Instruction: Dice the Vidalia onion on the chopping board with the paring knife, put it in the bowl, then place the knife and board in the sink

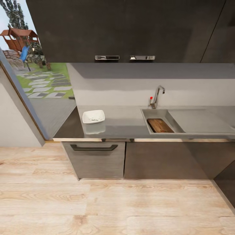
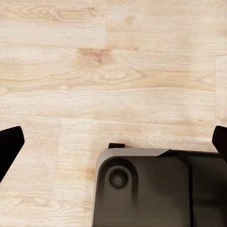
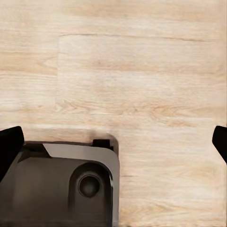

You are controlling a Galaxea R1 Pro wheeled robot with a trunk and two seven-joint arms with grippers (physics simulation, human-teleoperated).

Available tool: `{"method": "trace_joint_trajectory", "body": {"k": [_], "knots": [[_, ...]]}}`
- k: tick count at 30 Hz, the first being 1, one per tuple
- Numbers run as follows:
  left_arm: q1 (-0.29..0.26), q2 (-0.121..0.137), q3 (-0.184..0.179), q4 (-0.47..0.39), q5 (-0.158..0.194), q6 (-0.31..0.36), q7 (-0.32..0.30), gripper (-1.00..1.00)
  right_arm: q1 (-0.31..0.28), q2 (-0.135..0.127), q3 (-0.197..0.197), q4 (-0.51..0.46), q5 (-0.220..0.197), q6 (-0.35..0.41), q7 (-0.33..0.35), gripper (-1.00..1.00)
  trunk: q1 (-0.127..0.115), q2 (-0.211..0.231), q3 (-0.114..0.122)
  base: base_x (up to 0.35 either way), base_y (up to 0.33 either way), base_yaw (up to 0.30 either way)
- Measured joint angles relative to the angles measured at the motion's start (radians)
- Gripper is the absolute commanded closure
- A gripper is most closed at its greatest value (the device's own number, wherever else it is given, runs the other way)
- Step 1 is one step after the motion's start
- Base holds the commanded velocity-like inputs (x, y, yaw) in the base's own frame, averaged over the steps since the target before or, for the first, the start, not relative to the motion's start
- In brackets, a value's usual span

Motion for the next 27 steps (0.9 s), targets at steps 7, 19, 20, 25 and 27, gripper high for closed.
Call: {"method": "trace_joint_trajectory", "body": {"k": [7, 19, 20, 25, 27], "knots": [[0.000, -0.001, 0.001, 0.056, 0.000, 0.102, 0.006, -1.00, 0.000, 0.001, 0.000, 0.066, 0.000, 0.005, -0.004, -1.00, 0.000, 0.000, 0.011, 0.000, 0.000, 0.000], [-0.001, 0.028, 0.007, 0.247, 0.002, 0.173, 0.008, -1.00, 0.000, -0.002, -0.002, 0.089, 0.000, 0.132, -0.024, -1.00, 0.000, 0.000, 0.031, 0.000, 0.000, 0.000], [-0.001, 0.028, 0.013, 0.260, 0.001, 0.173, 0.008, -1.00, 0.000, -0.002, -0.002, 0.089, 0.000, 0.153, -0.025, -1.00, 0.000, 0.000, 0.032, 0.000, 0.000, 0.000], [-0.001, 0.030, 0.028, 0.288, -0.001, 0.172, 0.006, -1.00, 0.000, 0.001, -0.001, 0.090, 0.000, 0.200, -0.027, -1.00, 0.000, 0.000, 0.041, 0.000, 0.000, 0.000], [-0.001, 0.030, 0.029, 0.291, -0.002, 0.170, 0.004, -1.00, 0.001, 0.003, -0.001, 0.089, 0.000, 0.205, -0.027, -1.00, 0.000, 0.000, 0.044, 0.000, 0.000, 0.000]]}}
